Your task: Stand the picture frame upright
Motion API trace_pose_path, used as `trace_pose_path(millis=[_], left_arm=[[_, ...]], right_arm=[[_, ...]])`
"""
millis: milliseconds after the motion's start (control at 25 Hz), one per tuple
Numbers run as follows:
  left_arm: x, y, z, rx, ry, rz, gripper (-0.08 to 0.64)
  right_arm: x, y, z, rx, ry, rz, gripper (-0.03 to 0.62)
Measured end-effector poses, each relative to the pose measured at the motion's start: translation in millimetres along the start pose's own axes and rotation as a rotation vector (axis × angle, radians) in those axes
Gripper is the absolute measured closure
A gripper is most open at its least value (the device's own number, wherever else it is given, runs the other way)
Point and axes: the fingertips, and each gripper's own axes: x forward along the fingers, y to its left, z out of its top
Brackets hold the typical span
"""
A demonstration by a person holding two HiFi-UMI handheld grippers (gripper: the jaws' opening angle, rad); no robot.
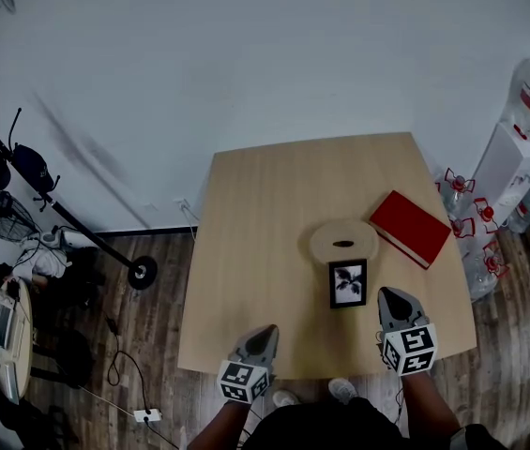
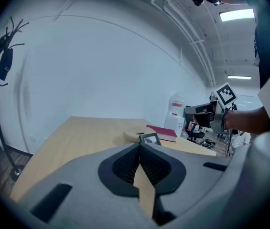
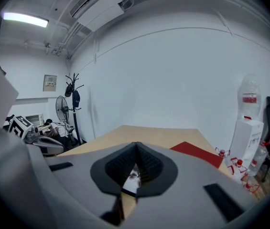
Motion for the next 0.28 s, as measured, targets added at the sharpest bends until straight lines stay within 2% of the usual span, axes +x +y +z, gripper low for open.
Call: trace_pose_path(millis=[280], left_arm=[[2.9,-3.3,3.5,0.003,-0.002,-0.005,0.565]], right_arm=[[-0.1,0.5,5.4,-0.029,-0.023,-0.013,0.583]])
